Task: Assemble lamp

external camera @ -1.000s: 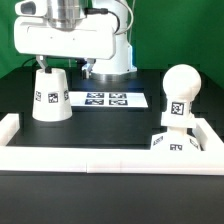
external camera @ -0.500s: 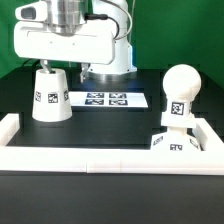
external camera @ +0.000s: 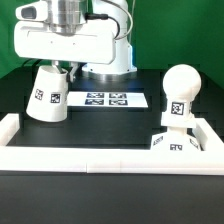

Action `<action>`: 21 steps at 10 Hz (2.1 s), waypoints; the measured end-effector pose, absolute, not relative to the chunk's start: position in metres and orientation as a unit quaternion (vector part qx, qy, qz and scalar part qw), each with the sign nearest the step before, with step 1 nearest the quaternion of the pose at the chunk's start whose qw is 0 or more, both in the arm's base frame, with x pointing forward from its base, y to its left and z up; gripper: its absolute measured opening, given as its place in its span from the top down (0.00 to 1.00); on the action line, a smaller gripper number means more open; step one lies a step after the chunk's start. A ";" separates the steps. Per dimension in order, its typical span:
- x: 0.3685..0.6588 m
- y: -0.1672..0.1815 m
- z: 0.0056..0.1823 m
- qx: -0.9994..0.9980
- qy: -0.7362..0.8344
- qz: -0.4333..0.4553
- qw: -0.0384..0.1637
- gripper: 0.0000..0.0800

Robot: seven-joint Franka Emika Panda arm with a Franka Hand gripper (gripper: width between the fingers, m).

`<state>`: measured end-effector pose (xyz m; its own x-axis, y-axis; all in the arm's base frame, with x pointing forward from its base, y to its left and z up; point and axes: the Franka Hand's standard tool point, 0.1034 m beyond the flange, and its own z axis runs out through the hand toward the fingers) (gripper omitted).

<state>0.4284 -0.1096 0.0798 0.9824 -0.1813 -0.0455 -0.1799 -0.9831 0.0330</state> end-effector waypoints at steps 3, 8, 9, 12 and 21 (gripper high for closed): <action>0.428 -0.110 0.080 0.995 -0.091 -0.024 0.014 0.94; 0.435 -0.081 0.117 0.994 -0.106 -0.036 -0.011 0.94; 0.438 -0.073 0.127 0.993 -0.112 -0.037 -0.017 0.94; 0.464 -0.041 0.161 0.988 -0.144 -0.047 -0.023 0.94; 0.510 -0.027 0.188 0.987 -0.152 -0.038 -0.021 0.94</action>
Offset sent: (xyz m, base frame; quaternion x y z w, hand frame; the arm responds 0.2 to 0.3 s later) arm 0.0000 0.0000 0.0000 0.0000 0.0000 0.0000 1.0000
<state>0.5104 -0.0273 0.1877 0.9509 -0.2983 -0.0821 -0.3015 -0.9530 -0.0291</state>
